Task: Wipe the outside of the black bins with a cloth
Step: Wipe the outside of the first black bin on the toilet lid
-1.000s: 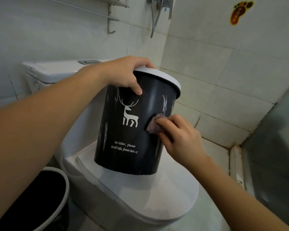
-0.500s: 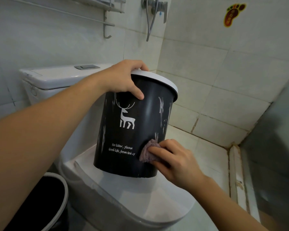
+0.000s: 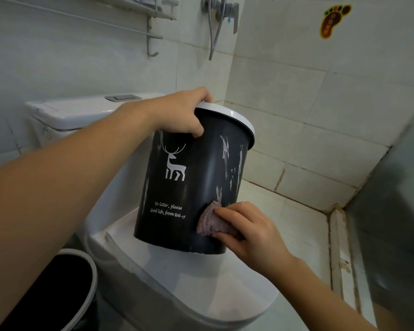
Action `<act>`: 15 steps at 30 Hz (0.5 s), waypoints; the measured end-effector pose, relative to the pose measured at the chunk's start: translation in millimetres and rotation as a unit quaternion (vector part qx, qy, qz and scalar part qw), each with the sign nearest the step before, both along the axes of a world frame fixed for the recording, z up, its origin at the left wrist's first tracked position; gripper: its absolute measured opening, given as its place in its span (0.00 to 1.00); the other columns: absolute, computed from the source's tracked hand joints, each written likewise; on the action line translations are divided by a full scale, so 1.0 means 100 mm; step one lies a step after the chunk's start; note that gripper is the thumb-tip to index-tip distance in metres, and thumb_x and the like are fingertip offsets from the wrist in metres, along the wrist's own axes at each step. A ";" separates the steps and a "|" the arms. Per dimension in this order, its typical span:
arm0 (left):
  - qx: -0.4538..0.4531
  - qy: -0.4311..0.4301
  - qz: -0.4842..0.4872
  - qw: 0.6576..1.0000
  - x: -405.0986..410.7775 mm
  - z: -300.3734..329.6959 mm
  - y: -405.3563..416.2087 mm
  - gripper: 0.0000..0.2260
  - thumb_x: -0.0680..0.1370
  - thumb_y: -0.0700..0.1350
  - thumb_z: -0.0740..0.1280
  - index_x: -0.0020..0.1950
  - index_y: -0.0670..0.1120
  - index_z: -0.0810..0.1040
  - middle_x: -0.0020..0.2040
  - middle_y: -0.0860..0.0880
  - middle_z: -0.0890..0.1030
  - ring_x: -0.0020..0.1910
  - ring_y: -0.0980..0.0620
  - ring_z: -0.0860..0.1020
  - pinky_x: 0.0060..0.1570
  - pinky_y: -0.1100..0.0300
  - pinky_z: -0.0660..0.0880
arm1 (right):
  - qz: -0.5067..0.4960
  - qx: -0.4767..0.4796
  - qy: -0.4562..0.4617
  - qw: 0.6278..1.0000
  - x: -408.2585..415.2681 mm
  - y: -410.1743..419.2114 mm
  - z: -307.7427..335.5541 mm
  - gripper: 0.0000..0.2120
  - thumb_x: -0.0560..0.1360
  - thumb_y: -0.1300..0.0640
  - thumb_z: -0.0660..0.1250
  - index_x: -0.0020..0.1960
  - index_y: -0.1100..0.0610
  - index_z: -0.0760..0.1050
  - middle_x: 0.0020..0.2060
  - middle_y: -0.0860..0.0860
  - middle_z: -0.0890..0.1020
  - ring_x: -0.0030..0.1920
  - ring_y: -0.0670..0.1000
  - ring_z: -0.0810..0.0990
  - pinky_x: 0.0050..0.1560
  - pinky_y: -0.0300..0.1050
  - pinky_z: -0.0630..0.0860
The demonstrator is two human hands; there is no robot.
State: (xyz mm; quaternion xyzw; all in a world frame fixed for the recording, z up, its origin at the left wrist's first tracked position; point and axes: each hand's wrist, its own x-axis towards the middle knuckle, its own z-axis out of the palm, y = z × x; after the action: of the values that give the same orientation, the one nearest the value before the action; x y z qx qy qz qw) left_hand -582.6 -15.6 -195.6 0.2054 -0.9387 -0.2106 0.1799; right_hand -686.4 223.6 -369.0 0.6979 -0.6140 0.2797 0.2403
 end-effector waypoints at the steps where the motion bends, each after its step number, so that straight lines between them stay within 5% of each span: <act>1: -0.006 -0.001 0.004 1.000 -0.02 -0.01 0.01 0.26 0.67 0.44 0.76 0.59 0.56 0.68 0.54 0.50 0.76 0.50 0.50 0.76 0.44 0.54 0.74 | -0.001 0.001 0.008 1.000 0.01 0.01 0.00 0.18 0.74 0.51 0.74 0.61 0.58 0.80 0.49 0.53 0.81 0.47 0.52 0.79 0.44 0.44 0.80; 5: -0.044 -0.019 0.004 0.999 -0.01 -0.02 0.05 0.32 0.65 0.50 0.80 0.64 0.57 0.70 0.57 0.53 0.74 0.58 0.49 0.71 0.59 0.48 0.72 | 0.020 0.020 0.055 0.998 0.07 0.06 -0.06 0.16 0.77 0.50 0.70 0.60 0.57 0.80 0.49 0.52 0.80 0.46 0.50 0.77 0.41 0.41 0.78; 10: -0.034 -0.019 0.013 0.999 0.06 -0.02 0.06 0.30 0.62 0.51 0.81 0.58 0.62 0.69 0.57 0.53 0.77 0.56 0.47 0.76 0.58 0.47 0.74 | 0.029 0.022 0.091 0.995 0.06 0.02 0.03 0.15 0.77 0.52 0.69 0.61 0.58 0.80 0.48 0.53 0.81 0.44 0.53 0.78 0.38 0.44 0.78; 15: -0.022 -0.010 0.015 1.000 0.12 -0.01 0.09 0.30 0.61 0.53 0.81 0.56 0.65 0.69 0.56 0.54 0.78 0.54 0.48 0.77 0.54 0.50 0.75 | -0.055 -0.048 -0.025 0.997 0.05 -0.19 0.32 0.18 0.74 0.54 0.74 0.61 0.58 0.80 0.47 0.53 0.81 0.45 0.54 0.80 0.40 0.52 0.80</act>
State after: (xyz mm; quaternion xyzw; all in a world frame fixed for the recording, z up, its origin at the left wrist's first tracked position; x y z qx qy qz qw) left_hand -571.0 -6.9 -197.0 0.2175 -0.9416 -0.1849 0.1784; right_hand -681.4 204.7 -336.6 0.6433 -0.6435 0.3126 0.2727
